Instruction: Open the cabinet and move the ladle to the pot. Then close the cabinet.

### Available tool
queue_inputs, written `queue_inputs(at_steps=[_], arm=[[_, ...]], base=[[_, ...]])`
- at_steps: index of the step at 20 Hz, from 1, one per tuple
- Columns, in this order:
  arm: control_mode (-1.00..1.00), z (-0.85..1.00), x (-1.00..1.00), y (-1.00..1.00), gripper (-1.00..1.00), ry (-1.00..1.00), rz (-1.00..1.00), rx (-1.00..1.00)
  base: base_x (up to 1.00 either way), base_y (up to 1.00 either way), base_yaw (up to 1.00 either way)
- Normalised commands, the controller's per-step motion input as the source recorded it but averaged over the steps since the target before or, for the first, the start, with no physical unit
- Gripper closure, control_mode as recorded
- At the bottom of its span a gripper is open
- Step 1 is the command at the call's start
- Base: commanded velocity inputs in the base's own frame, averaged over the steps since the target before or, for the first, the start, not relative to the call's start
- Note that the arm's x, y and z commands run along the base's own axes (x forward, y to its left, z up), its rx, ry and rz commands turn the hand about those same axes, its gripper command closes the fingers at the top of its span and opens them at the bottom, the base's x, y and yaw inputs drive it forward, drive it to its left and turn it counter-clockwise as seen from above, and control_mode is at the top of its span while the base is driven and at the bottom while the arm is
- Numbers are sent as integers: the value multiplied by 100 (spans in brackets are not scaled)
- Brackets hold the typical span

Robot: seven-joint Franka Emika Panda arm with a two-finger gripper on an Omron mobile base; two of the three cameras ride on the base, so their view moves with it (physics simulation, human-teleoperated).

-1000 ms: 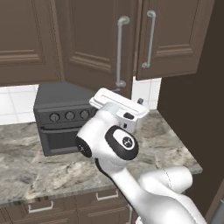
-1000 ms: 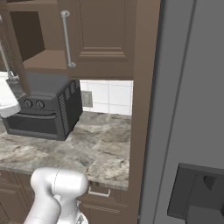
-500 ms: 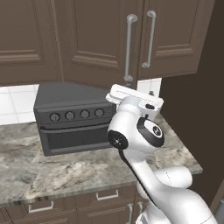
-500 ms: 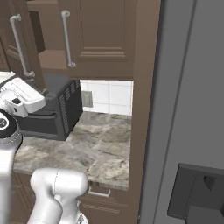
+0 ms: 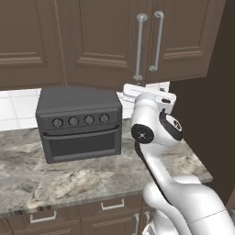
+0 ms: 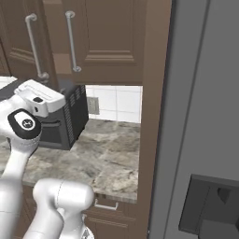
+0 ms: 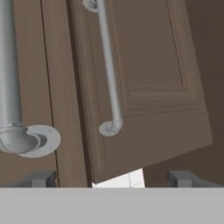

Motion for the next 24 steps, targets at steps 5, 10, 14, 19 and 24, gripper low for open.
queue_inputs(at_steps=[5, 10, 14, 19, 24], arm=[[-100, 5, 42, -29, -100, 10, 8, 1], [-100, 1, 40, -25, -100, 9, 13, 3], [-100, 0, 45, -13, -100, 9, 15, 3], [-100, 0, 60, -4, -100, 9, 16, 4], [-100, 0, 62, -1, -100, 8, 17, 5]], base=[[0, 0, 0], [0, 0, 0], [0, 0, 0], [0, 0, 0], [0, 0, 0]])
